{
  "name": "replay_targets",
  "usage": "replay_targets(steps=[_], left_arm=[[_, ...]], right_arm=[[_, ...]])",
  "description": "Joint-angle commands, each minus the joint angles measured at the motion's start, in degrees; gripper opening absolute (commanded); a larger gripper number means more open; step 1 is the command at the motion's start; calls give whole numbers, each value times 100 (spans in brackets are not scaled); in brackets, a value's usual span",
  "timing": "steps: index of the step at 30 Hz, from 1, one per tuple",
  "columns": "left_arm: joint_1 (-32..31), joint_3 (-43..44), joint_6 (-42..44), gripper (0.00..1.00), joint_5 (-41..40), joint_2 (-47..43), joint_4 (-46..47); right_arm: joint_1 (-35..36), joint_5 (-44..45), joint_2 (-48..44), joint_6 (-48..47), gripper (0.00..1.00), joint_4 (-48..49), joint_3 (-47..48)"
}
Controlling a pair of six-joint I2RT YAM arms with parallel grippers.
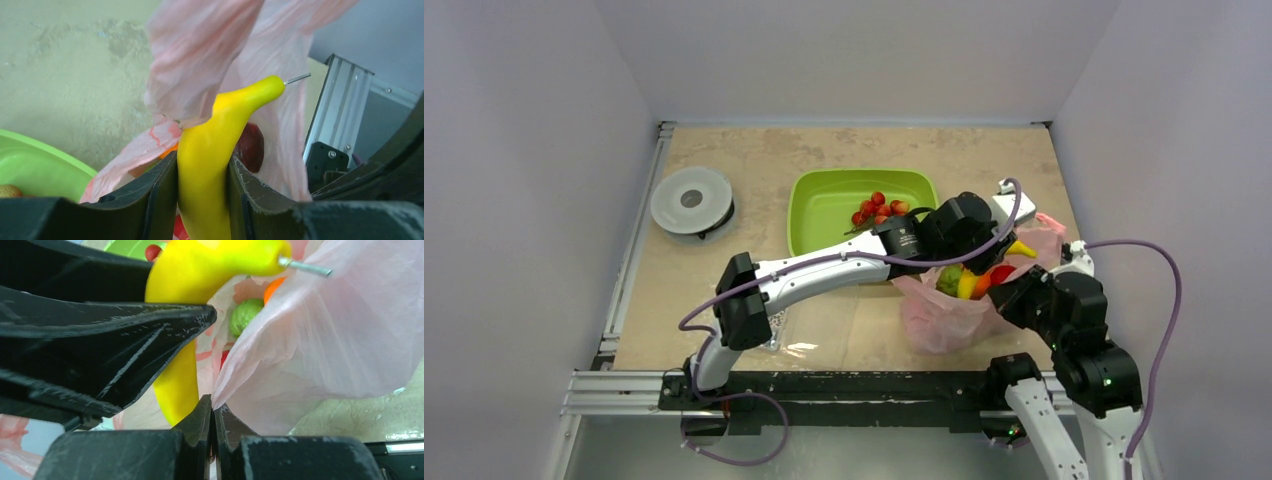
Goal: Take the fake fruits out of the plastic bag
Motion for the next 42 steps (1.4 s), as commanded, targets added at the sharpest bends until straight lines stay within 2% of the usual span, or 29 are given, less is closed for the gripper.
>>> replay_targets(steps=[1,6,13,16,20,25,28,31,33,40,41,42], left_arm=[[13,172,482,0,-167,-435,969],[13,-309,706,0,-88,-1139,696],[211,-554,1022,0,-175,-2100,-1088],[574,-1113,835,0,-517,-2697,-963],[1393,-1942,28,0,-1251,-3232,-453],[2238,-1811,-189,0,-1121,-2495,-805],[2374,-1532,302,0,-1237,-1727,-1095],[2426,-1586,1274,0,-655,-1161,-964],[2489,-1642,1591,0,-200,-871,-896],[2601,-1556,1898,0,2,-110,-1120],[2617,-1563,1908,3,-7,-79,-1126],[2629,-1573,1941,16,22,-36,-1151]], right_arm=[[1,-16,349,-161,0,159,61],[1,1102,279,-47,0,-94,271],[-3,1334,316,-58,0,164,185],[2,1361,402,-187,0,167,186],[-5,1479,385,-268,0,129,265],[-3,1632,412,-339,0,56,443],[-5,1633,431,-369,0,29,592],[2,1636,438,-404,0,10,727],[-4,1641,432,-418,0,-2,792],[-6,1556,356,-465,0,-80,770],[-5,1518,351,-467,0,-53,728],[-1,1461,337,-467,0,-21,676]])
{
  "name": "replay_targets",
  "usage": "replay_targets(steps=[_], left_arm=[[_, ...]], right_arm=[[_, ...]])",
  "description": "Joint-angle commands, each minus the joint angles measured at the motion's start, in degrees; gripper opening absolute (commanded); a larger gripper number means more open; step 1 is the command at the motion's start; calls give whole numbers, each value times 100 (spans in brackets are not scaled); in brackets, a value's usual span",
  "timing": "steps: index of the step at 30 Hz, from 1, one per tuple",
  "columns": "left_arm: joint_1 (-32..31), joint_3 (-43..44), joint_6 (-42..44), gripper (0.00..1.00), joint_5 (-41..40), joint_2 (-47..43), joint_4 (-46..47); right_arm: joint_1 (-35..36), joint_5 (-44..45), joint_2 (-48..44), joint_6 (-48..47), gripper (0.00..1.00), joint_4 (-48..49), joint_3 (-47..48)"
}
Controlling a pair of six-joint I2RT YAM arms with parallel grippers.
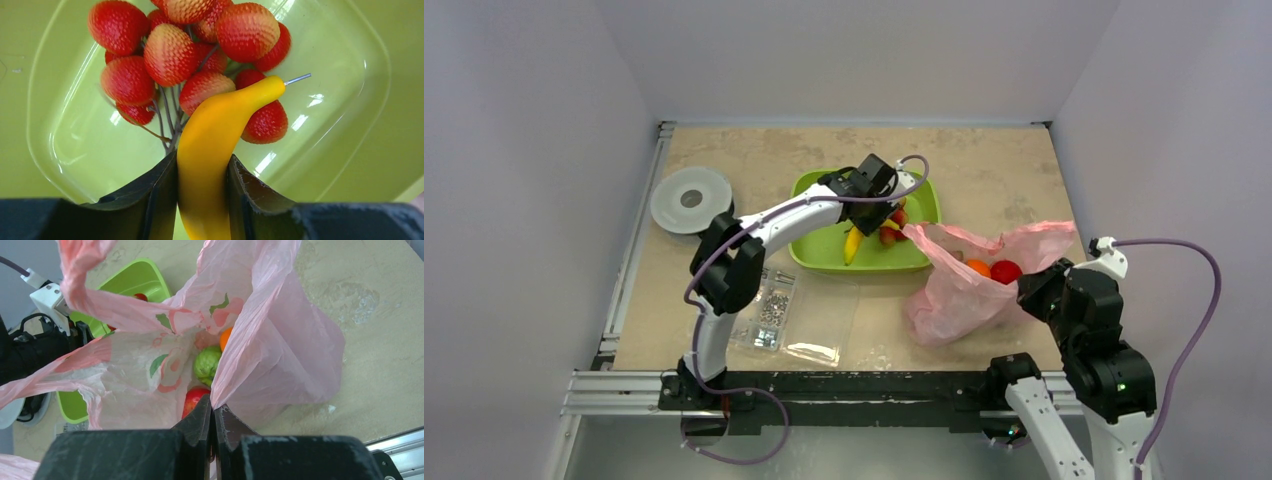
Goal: Take the fake fruits out of the plastic bag
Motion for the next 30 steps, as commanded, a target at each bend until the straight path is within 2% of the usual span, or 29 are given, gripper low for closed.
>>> replay_targets(steps=[1,2,3,6,7,8,9,15,21,24,30], left_arm=[[100,132,409,35,259,-22,-34],[106,99,435,48,272,-29,-52],[123,38,441,55,349,-53,-62],[163,-111,380,66,424,-187,-61],[171,-126,368,79,379,-244,-86],[173,-119,340,97,326,-311,-140],[183,-82,303,100,324,-395,-221],[226,166,-254,100,887,-1372,-471],[162,455,-1534,89,2828,-2223,96],[-98,738,-2090,83,3309,-2201,396],[-1070,1863,-2283,68,3132,-1357,337]], right_arm=[[-6,-31,-21,-88,0,114,-34],[0,-76,-13,-67,0,137,-65],[-3,-131,-8,-57,0,160,-86],[-6,-162,-7,-13,0,177,-82],[1,-164,-8,-11,0,183,-82],[2,-167,-12,-14,0,177,-82],[2,-169,-14,-15,0,176,-82],[-4,-181,-15,-53,0,113,-90],[-2,-344,-9,-174,0,154,-205],[-3,-436,-8,-231,0,165,-216],[0,-492,-62,-359,0,197,-118]])
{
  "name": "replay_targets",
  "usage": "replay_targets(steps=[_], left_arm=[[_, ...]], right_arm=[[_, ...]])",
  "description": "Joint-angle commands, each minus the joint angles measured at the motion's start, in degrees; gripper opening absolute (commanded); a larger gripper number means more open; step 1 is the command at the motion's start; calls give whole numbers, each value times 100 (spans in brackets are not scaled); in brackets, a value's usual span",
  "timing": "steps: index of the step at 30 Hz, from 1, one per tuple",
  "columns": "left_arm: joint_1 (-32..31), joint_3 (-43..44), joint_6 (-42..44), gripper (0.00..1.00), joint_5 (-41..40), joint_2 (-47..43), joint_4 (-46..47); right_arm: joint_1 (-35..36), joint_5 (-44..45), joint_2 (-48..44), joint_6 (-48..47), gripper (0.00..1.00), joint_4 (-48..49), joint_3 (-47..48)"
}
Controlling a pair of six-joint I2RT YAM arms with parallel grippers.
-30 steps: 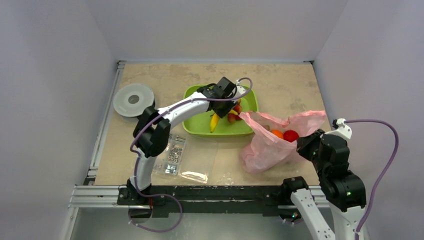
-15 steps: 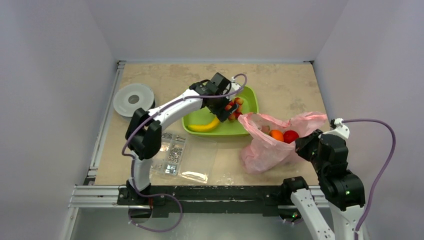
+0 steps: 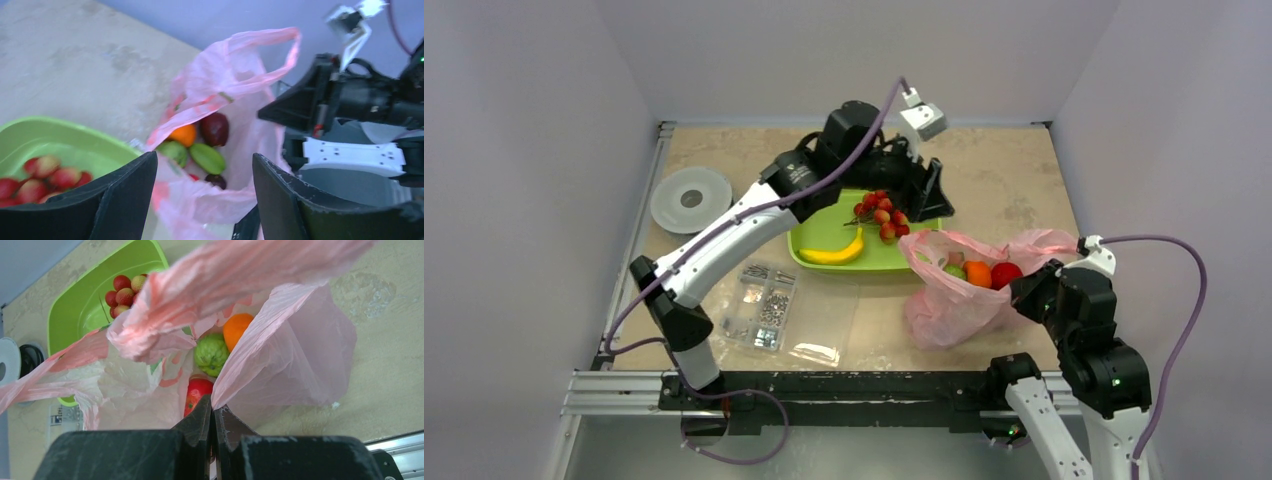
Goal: Take the fake fruits out of the plastic bag
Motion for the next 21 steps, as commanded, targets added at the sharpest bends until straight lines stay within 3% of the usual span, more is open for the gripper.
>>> replay_targets(steps=[1,4,6,11,21], left_arm=[[-661,942,-389,64,332,955,-128],[-897,1614,-374,51,343,1543,-607],[-1039,1511,-313,48,87,1668,-595],[-1437,1522,59,44,-650,2149,-880],[-1782,1561,-920,40,-1638,2966,-846]], right_arm=[[1,-147,-61,-195,0,177,100],[-4,-91,-97,-196,0,111,174],[1,-75,-129,-194,0,120,215],[-3,-114,-98,-200,0,216,263],[-1,-116,-79,-204,0,195,205]])
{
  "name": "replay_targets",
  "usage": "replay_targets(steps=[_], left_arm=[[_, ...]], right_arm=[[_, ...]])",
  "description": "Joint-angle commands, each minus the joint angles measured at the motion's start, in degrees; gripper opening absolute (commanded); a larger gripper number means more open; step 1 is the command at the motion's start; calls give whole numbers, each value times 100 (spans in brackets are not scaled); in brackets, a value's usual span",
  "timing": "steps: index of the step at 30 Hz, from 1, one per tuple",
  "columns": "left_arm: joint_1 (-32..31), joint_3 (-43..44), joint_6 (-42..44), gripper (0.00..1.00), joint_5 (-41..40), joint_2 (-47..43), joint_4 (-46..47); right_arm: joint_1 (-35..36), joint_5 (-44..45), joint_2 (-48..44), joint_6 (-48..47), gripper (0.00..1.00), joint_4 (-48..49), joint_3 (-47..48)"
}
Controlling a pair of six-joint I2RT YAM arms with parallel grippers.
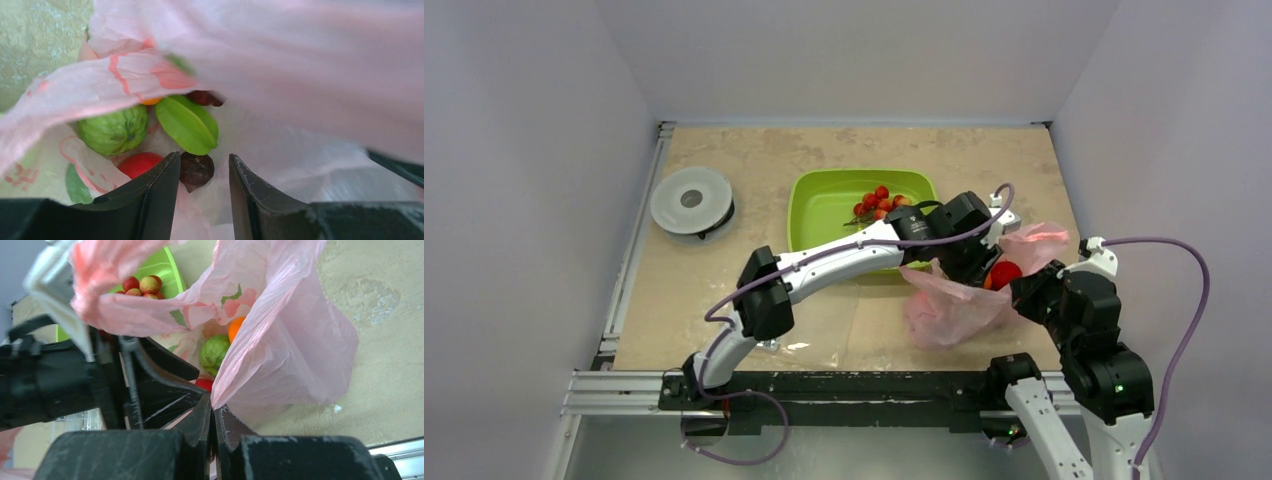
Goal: Take the fake fruits out of the plastic bag
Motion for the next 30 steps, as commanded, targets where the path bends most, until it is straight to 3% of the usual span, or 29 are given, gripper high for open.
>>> replay_targets(steps=[1,5,12,19,30], left_arm=[[-194,213,-478,40,-594,217,169],[-380,327,-523,42,-1219,469,58],[-412,158,-587,45,-1372,740,10],[-436,220,-691,66,-1269,1052,19],[-556,196,-913,76,-1347,1567,-5]], right_arm=[[0,-6,12,-88,0,168,129],[2,24,2,-86,0,125,124],[1,46,12,-73,0,73,146],[-3,11,53,-62,0,137,126],[-3,28,38,-62,0,87,112]])
